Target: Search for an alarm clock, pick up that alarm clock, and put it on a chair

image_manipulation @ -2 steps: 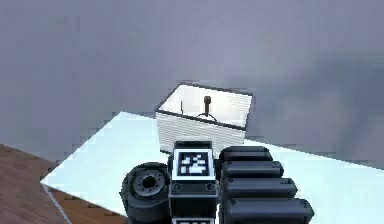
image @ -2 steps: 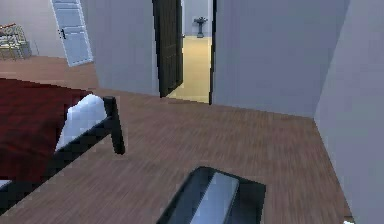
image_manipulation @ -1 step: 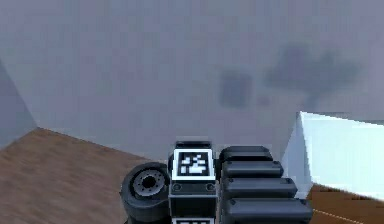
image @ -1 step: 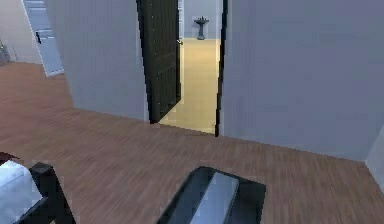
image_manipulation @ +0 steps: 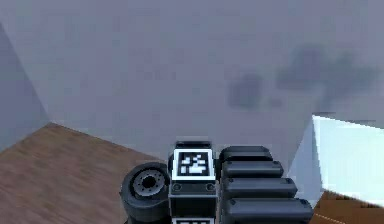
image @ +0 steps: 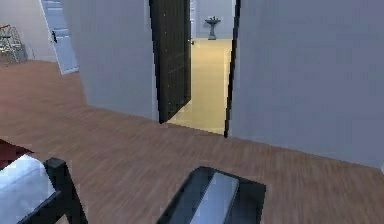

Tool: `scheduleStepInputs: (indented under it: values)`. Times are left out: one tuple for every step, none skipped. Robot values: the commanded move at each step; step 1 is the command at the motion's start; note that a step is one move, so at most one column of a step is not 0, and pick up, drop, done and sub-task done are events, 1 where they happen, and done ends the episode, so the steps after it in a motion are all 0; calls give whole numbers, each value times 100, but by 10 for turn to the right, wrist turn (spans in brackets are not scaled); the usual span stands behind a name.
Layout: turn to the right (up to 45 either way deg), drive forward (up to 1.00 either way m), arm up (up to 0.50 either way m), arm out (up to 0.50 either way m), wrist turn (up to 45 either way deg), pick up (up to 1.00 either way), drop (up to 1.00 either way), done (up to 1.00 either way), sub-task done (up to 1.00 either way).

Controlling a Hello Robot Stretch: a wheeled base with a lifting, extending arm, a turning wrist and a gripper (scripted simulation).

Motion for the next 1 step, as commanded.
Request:
scheduleStepInputs:
  values:
    - [0, 100, 0, 0, 0, 0, 0, 0, 0]
